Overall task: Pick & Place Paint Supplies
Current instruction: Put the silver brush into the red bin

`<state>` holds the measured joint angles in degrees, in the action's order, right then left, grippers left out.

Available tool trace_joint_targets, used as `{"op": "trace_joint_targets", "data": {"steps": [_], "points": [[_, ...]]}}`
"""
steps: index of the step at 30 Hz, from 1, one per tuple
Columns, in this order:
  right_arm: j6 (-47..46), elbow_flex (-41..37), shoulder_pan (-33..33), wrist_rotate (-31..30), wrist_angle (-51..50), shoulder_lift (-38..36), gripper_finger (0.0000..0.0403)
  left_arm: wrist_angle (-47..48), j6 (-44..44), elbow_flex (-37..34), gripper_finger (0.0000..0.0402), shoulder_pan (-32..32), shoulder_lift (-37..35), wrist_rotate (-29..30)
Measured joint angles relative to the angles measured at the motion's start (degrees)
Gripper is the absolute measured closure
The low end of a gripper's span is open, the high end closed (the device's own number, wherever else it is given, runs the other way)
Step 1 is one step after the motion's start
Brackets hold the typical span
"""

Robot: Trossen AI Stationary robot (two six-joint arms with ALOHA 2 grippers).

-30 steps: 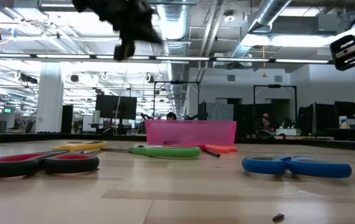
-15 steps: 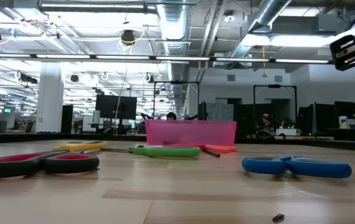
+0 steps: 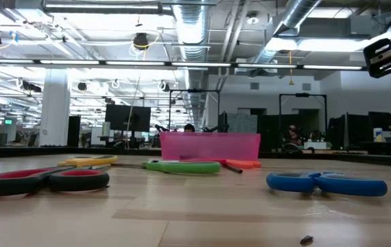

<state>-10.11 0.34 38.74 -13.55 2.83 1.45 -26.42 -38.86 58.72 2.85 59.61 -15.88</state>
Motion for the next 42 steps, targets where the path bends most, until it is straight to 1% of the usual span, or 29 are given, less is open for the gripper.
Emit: {"op": "trace_joint_targets", "data": {"steps": [7,11,16,23,28,33,38,41,42], "points": [[0.0,0.0,0.0,0.0,0.0,0.0,0.0395,-5.4,1.9,0.0,0.0401,3.6,0.0,-0.7],[0.0,0.0,0.0,0.0,0.0,0.0,0.0395,-8.3,2.7,0.0,0.0401,5.4,0.0,-2.9],[0.0,0.0,0.0,0.0,0.0,0.0,0.0395,-9.5,2.9,0.0,0.0401,7.2,0.0,-3.1],[0.0,0.0,0.0,0.0,0.0,0.0,0.0395,-15.5,6.7,0.0,0.0401,10.1,0.0,-8.0],[0.0,0.0,0.0,0.0,0.0,0.0,0.0395,-18.9,9.9,0.0,0.0401,12.2,0.0,-8.1],[0.0,0.0,0.0,0.0,0.0,0.0,0.0394,-19.5,11.9,0.0,0.0401,12.7,0.0,-8.1],[0.0,0.0,0.0,0.0,0.0,0.0,0.0394,-19.3,11.9,0.0,0.0401,12.7,0.0,-8.0],[0.0,0.0,0.0,0.0,0.0,0.0,0.0394,-16.1,12.2,0.0,0.0401,12.4,0.0,-7.8],[0.0,0.0,0.0,0.0,0.0,0.0,0.0394,-14.1,12.9,0.0,0.0401,12.2,0.0,-6.7]]}}
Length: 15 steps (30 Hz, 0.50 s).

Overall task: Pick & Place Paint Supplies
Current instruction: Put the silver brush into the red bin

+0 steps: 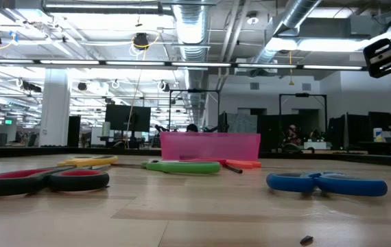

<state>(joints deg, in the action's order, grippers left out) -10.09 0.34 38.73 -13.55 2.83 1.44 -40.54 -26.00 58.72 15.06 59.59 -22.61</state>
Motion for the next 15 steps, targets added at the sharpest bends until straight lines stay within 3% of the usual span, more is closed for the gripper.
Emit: {"op": "trace_joint_targets", "data": {"steps": [5,11,15], "points": [[0.0,0.0,0.0,0.0,0.0,0.0,0.0394,17.4,4.7,0.0,0.0401,-1.1,0.0,13.2],[0.0,0.0,0.0,0.0,0.0,0.0,0.0394,41.6,4.6,0.0,0.0401,-2.7,0.0,33.9],[0.0,0.0,0.0,0.0,0.0,0.0,0.0394,52.2,3.3,0.0,0.0401,-3.4,0.0,47.1]]}}
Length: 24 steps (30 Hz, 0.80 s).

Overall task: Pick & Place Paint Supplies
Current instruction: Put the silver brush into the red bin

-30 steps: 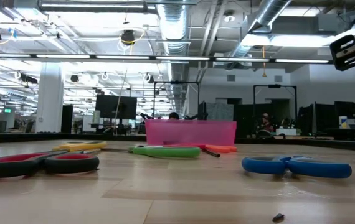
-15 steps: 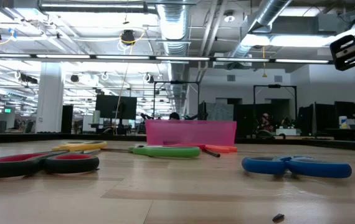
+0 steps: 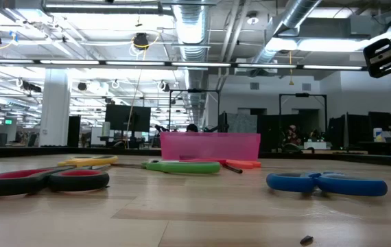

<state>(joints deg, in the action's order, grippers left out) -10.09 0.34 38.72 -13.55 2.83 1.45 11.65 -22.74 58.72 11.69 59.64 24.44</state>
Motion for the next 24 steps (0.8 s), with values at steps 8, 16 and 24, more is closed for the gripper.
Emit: {"op": "trace_joint_targets", "data": {"steps": [8,16,24], "points": [[0.0,0.0,0.0,0.0,0.0,0.0,0.0394,11.9,0.0,0.0,0.0401,-2.3,0.0,20.0],[0.0,0.0,0.0,0.0,0.0,0.0,0.0394,17.4,10.7,0.0,0.0401,-7.7,0.0,33.9],[0.0,0.0,0.0,0.0,0.0,0.0,0.0395,2.5,43.8,0.0,0.0401,-12.5,2.4,39.6]]}}
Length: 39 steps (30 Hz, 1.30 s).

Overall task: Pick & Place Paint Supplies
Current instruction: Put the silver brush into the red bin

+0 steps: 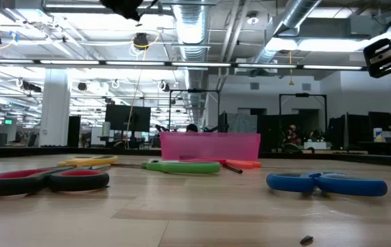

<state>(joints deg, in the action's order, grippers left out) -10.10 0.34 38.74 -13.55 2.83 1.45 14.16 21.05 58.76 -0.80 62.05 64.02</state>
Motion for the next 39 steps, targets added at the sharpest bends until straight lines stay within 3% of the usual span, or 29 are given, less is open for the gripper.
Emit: {"op": "trace_joint_targets", "data": {"steps": [5,9,14,18,23,28,39], "points": [[0.0,0.0,0.0,0.0,0.0,0.0,0.0395,-18.4,26.1,0.0,0.0401,-1.6,3.9,2.4],[0.0,0.0,0.0,0.0,0.0,0.0,0.0395,-36.0,45.2,0.0,0.0401,-2.0,7.9,-2.2],[0.0,0.0,0.0,0.0,0.0,0.0,0.0395,-57.0,67.6,0.0,0.0401,-1.2,13.1,-15.2],[0.0,0.0,0.0,0.0,0.0,0.0,0.0395,-65.3,83.1,0.1,0.0401,-1.0,16.3,-30.4],[0.0,0.0,0.0,0.0,0.0,0.0,0.0395,-65.6,89.5,2.0,0.0401,-0.5,17.7,-42.7],[0.0,0.0,0.0,0.0,0.0,0.0,0.0395,-65.9,89.9,3.9,0.0401,-0.3,17.7,-54.6],[0.0,0.0,0.0,0.0,0.0,0.0,0.0395,-66.2,89.9,10.7,0.0401,5.5,17.5,-65.0]]}}
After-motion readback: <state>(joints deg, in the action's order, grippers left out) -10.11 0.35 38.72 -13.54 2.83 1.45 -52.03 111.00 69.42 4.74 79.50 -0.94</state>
